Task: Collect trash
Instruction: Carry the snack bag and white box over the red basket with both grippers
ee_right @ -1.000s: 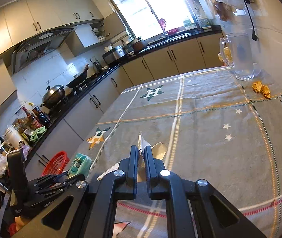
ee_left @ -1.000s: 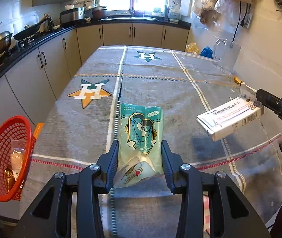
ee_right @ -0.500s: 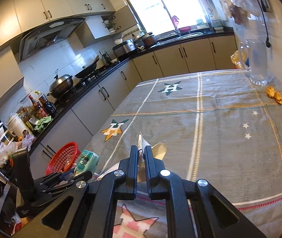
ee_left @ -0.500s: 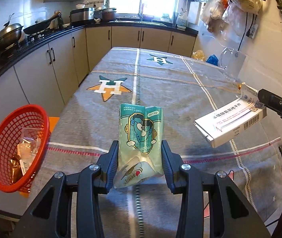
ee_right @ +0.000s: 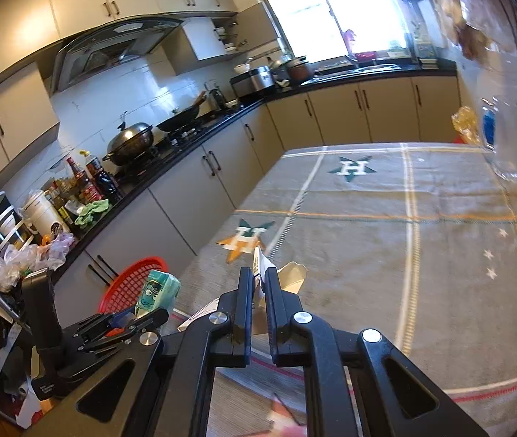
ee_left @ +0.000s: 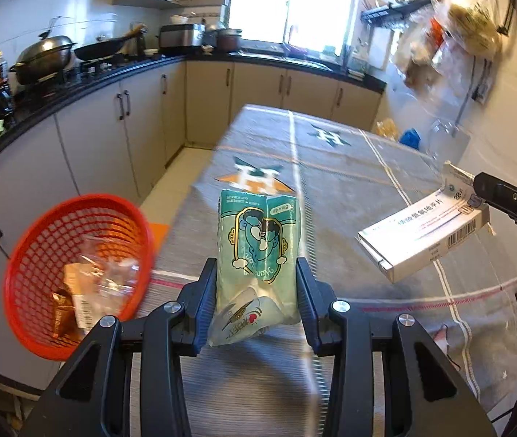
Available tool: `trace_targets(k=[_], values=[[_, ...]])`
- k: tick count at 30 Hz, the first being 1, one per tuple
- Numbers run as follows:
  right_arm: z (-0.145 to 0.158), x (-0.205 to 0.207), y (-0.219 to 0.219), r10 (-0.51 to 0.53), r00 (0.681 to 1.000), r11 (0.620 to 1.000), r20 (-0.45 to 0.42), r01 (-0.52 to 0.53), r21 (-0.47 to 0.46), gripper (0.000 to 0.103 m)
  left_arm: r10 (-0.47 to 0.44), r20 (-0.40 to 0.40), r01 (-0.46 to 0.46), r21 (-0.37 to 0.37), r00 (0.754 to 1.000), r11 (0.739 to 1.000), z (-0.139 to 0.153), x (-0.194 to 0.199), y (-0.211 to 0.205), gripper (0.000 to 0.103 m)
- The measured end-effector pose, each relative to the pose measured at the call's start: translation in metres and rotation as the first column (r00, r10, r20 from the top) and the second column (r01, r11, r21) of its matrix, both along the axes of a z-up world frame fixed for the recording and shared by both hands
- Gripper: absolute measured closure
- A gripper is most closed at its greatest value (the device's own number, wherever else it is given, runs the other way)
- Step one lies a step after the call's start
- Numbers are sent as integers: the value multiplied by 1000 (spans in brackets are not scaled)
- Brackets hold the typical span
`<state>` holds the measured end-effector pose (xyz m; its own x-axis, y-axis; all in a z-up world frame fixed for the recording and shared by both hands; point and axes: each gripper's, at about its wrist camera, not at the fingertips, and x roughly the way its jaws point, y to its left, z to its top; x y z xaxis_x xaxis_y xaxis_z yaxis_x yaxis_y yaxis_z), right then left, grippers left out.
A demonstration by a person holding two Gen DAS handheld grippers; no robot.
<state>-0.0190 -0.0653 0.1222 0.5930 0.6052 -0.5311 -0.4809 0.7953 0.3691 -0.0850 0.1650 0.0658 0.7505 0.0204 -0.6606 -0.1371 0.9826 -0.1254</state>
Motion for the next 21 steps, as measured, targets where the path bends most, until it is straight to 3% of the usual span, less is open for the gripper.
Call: trace_targets(k=[13, 21], values=[[18, 4, 107, 139, 990, 990, 31, -138, -42, 95, 212, 34, -212, -11, 977, 977, 10, -35, 107, 63], [16, 3, 172, 193, 980, 979, 43, -189, -78, 95, 302, 1, -302, -31, 953, 953, -5, -51, 156, 63]])
